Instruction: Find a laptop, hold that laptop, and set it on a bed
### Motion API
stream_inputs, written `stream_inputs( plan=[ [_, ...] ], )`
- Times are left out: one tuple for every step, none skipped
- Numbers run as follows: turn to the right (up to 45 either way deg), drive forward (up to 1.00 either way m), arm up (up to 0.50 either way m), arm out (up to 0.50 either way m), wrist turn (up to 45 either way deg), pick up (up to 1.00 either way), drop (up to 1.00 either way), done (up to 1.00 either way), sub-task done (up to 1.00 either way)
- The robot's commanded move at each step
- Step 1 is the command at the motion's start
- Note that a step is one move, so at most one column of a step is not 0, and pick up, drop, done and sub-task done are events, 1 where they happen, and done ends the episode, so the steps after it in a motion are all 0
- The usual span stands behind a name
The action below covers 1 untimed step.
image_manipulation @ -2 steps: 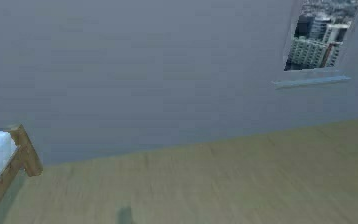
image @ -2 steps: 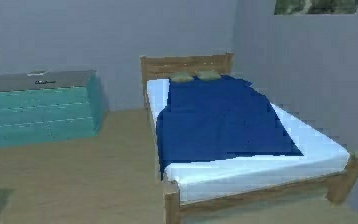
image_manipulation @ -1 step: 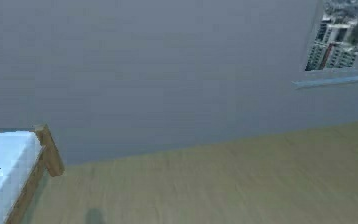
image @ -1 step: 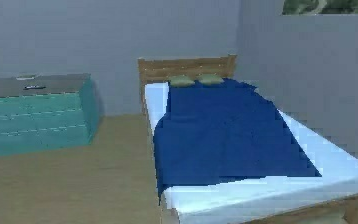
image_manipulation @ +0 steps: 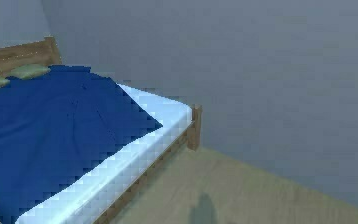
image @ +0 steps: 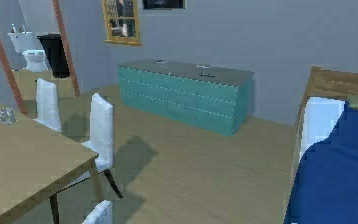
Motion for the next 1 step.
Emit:
stream_inputs(
  plan=[
    [0.0,0.50,0.00,0.00,0.0,0.00,0.00,0.00,0.00]
  ],
)
